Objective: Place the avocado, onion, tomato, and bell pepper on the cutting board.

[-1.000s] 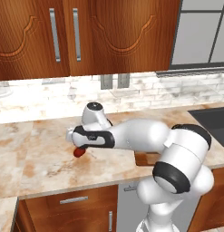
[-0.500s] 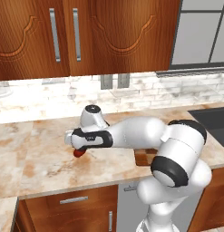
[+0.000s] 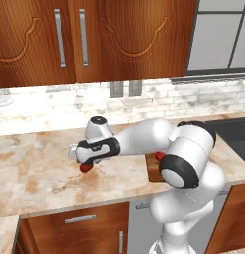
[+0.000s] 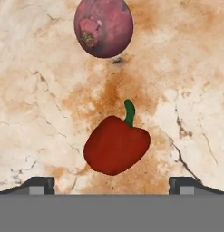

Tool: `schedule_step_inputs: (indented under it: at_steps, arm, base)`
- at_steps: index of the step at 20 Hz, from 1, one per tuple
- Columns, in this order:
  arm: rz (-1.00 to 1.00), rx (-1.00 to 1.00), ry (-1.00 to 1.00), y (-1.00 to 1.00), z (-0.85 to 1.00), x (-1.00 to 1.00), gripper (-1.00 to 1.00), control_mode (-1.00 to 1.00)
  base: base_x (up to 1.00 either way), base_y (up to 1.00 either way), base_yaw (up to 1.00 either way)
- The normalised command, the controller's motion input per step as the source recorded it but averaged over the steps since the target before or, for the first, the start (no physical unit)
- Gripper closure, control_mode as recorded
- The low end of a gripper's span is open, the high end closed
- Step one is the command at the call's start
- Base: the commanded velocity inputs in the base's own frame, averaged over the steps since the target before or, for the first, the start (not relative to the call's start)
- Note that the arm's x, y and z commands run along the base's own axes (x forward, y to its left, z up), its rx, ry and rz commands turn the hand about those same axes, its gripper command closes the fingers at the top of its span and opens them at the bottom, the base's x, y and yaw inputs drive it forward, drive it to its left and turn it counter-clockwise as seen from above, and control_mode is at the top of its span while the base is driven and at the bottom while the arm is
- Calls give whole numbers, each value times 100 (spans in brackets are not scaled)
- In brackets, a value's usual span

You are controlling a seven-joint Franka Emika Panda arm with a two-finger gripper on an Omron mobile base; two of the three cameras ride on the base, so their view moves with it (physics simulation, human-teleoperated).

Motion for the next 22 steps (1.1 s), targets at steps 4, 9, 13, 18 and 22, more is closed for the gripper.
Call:
schedule_step_inputs:
  at_steps: [4,9,13,18,22]
  arm:
    - [0,0,4,0,-16,5,-100,-100]
    - [0,0,5,1,-18,7,-100,-100]
    - [-1,0,7,12,-23,10,-100,-100]
    - [-2,0,7,20,-18,21,-100,-100]
    - [-3,0,5,18,-14,23,-100,-100]
  base:
    - [0,0,0]
    - [0,0,0]
    - [0,0,0]
    - [0,0,0]
    - [0,0,0]
